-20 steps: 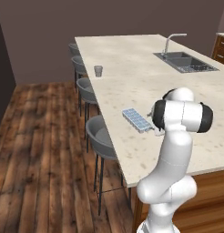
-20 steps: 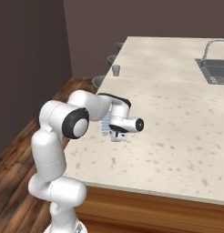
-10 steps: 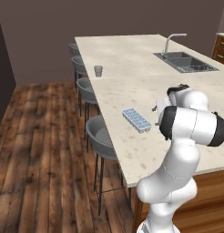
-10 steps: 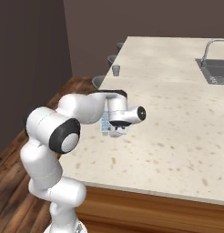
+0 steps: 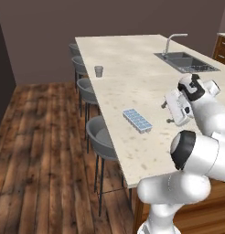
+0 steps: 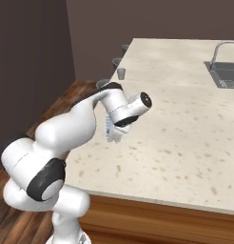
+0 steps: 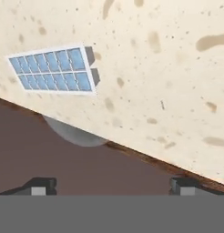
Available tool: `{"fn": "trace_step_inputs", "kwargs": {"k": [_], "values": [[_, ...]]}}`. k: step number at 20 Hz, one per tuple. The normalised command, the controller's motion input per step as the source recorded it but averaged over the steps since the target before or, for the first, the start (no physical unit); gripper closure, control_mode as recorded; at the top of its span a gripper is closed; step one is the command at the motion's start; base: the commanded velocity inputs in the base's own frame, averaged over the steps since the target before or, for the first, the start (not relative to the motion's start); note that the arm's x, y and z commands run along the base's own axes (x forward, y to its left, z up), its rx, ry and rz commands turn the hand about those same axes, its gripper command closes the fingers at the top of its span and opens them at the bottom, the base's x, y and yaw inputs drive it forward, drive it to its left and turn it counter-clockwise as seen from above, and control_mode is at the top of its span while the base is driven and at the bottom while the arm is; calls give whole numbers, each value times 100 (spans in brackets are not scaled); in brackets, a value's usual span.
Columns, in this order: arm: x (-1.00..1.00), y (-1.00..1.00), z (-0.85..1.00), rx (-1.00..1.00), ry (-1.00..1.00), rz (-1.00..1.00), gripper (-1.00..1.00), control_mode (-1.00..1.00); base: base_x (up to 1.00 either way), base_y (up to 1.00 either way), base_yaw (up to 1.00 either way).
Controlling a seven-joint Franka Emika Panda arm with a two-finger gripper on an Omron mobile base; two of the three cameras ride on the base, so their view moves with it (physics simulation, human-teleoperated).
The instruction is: Open the freezer door, pick up the ice cube tray from the freezer, and place it on the dining counter.
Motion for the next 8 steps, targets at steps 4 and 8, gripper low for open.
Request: {"fn": "trace_step_inputs", "kwargs": {"k": [4, 8], "values": [[-100, 33, 43, -14, 4, 0, -100, -100, 0, 0, 0], [-100, 60, 58, -21, 3, 0, -100, -100, 0, 0, 0]]}}
